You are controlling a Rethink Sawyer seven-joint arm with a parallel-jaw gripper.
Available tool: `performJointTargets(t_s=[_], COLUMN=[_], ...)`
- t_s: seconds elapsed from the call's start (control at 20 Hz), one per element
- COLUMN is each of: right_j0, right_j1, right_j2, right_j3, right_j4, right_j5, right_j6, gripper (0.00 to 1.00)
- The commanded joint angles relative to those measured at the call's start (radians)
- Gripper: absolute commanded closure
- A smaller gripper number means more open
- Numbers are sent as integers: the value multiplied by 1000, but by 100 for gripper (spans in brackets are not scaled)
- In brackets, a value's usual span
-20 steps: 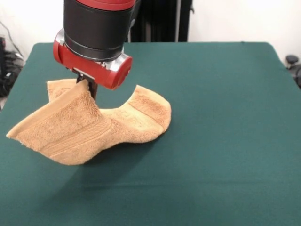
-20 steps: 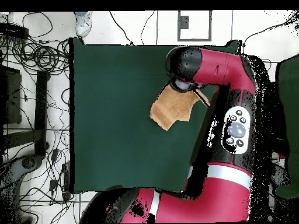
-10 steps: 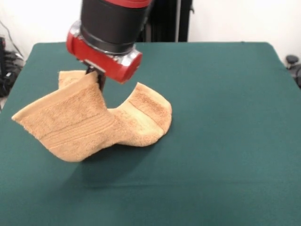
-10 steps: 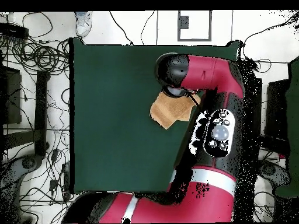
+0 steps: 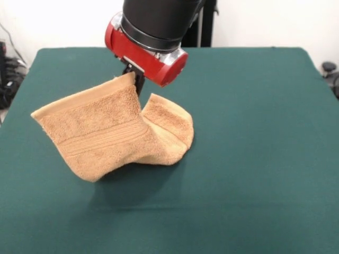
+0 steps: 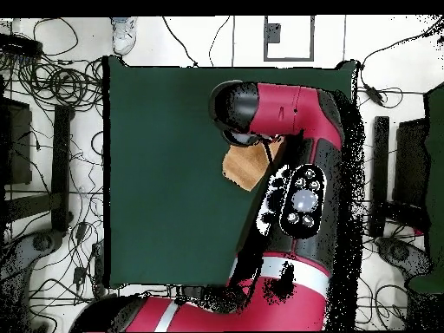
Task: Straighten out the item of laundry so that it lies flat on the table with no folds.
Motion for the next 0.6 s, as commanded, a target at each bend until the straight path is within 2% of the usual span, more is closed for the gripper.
performJointTargets(t_s=[0.05, 0.6], right_j0=[19, 39], right_j1=[12, 3], right_j2=[23, 8], right_j3=[145, 165], right_j4=[58, 101], right_j5=[26, 59], right_j6=[244, 295], gripper=[100, 100])
